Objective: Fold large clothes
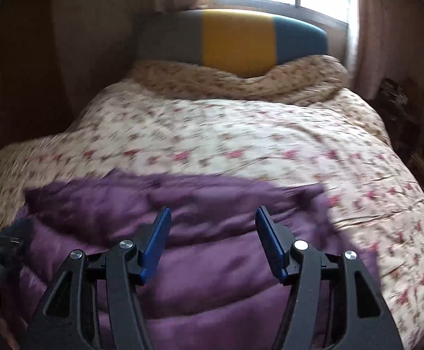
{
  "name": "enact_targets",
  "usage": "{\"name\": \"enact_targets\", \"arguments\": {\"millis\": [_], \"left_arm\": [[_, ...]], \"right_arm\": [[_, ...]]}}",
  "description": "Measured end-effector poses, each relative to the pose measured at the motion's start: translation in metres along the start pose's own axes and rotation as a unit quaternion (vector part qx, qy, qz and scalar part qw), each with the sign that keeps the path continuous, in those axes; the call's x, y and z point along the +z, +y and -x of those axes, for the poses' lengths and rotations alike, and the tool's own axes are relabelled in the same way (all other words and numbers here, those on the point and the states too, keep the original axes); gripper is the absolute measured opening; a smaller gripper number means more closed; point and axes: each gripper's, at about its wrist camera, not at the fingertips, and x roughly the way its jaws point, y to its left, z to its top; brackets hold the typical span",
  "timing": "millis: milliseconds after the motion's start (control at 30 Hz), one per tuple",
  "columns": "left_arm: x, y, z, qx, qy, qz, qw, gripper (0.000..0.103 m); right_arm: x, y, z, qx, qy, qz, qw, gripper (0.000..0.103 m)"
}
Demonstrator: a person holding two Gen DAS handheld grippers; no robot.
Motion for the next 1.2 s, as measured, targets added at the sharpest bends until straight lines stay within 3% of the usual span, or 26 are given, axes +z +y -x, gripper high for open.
{"name": "enact_targets", "arguments": {"millis": [167,533,567,667,1000,1200], "left_arm": [[-0.017,-0.006,-0.021,0.010,0.014,-0.025,0.9996,0.011],[-0.028,-0.010,-0.031,0.002,0.011,-0.022,0.9997,0.012],[-0.027,-0.010,-0.028,-0.001,0.010,-0.022,0.9997,0.020],[-0.026,-0.011,-0.008,-0.012,-0.006,-0.021,0.9997,0.057],[-0.032,0.002,0.047,-0.007,-0.042,-0.017,0.9989,0.058],[-0.041,0.020,0.071,0.006,-0.054,-0.012,0.9985,0.058]], "right_arm": [[-0.021,0.021,-0.029,-0.010,0.023,0.033,0.999,0.060],[-0.037,0.017,-0.059,-0.010,0.039,0.029,0.999,0.061],[-0.037,0.017,-0.058,-0.009,0.040,0.029,0.999,0.061],[-0.035,0.016,-0.058,-0.007,0.041,0.027,0.999,0.062],[-0.030,0.016,-0.054,-0.006,0.045,0.025,0.999,0.064],[-0.026,0.015,-0.037,-0.002,0.036,0.025,0.999,0.072]]}}
